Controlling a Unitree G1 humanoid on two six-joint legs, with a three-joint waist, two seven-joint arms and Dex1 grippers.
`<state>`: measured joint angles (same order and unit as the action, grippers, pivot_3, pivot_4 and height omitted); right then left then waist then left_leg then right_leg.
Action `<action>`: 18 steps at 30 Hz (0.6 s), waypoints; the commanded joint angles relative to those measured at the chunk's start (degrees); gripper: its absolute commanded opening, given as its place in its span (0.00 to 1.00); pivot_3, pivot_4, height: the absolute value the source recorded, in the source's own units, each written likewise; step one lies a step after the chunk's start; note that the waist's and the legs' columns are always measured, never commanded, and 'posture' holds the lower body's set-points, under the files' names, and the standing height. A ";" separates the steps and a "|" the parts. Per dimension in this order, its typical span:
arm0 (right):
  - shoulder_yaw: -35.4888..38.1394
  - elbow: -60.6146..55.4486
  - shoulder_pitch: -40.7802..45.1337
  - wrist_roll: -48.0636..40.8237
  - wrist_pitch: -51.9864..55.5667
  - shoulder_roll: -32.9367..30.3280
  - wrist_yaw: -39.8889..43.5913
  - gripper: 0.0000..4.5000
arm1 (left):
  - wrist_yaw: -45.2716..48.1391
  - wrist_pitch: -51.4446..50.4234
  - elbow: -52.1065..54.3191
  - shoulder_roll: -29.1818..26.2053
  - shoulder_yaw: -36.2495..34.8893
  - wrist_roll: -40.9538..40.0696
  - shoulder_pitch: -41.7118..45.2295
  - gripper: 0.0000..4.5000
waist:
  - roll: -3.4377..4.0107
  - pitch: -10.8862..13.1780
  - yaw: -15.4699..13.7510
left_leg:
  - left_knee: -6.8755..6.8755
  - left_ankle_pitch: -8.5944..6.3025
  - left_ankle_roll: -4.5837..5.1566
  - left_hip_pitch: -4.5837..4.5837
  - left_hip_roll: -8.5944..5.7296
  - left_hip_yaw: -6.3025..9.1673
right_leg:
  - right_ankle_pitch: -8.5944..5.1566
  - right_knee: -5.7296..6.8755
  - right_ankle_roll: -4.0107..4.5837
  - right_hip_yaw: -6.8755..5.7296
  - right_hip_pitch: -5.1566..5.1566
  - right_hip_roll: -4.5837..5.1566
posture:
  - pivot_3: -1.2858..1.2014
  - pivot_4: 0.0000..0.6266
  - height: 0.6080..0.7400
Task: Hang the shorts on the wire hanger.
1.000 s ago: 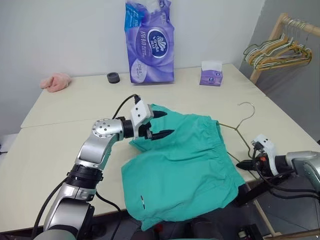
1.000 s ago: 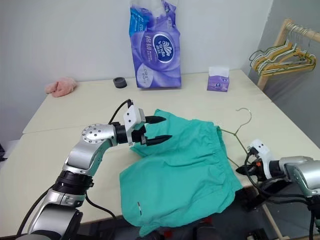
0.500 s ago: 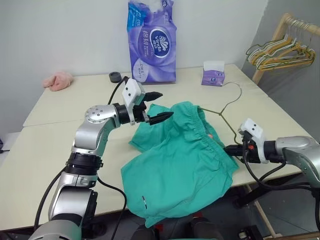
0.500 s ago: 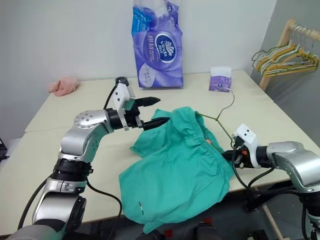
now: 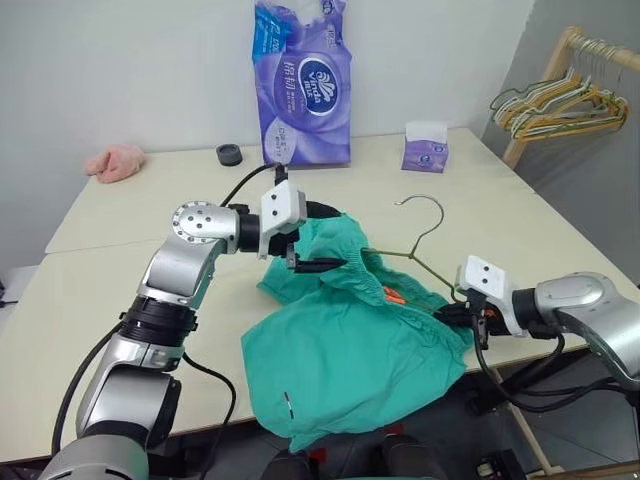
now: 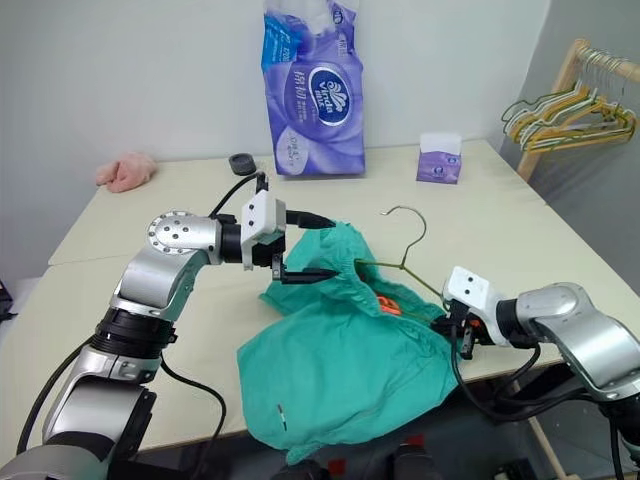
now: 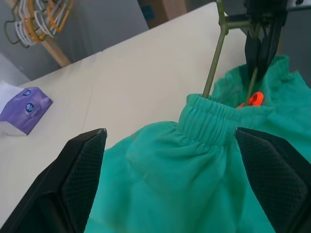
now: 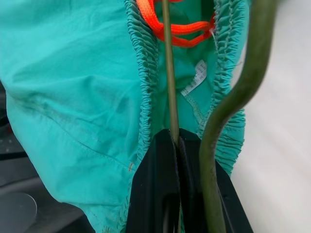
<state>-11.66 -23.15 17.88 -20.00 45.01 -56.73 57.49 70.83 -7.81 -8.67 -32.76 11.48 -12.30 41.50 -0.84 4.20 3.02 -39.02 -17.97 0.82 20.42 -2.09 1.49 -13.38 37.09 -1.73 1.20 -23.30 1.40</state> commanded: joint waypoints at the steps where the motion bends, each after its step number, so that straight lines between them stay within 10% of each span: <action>1: 0.54 -2.28 0.55 0.60 -1.49 -0.75 0.96 0.00 | 1.89 1.28 0.48 -0.47 0.58 0.26 0.45 0.99 | 0.00 0.00 0.15 | 0.00 0.00 0.00 0.00 0.00 0.00 | 0.00 0.00 0.00 0.01 0.00 0.00 | 0.47 0.04 1.00; 18: -0.21 -6.85 2.78 2.91 -3.94 -1.91 4.29 0.00 | 11.34 3.80 -4.13 -1.92 6.08 3.32 -2.13 0.99 | 0.06 -0.05 0.23 | -0.03 0.00 0.01 0.00 0.01 0.01 | 0.00 0.02 0.00 -0.03 0.01 -0.01 | 0.46 0.03 1.00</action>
<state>-12.68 -27.46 19.05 -16.91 41.89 -58.24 61.24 81.05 -4.62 -13.37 -34.32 16.86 -9.33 39.11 -0.78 4.15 3.25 -39.06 -17.97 0.83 20.42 -2.08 1.49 -13.38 37.10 -1.73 1.17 -23.29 1.39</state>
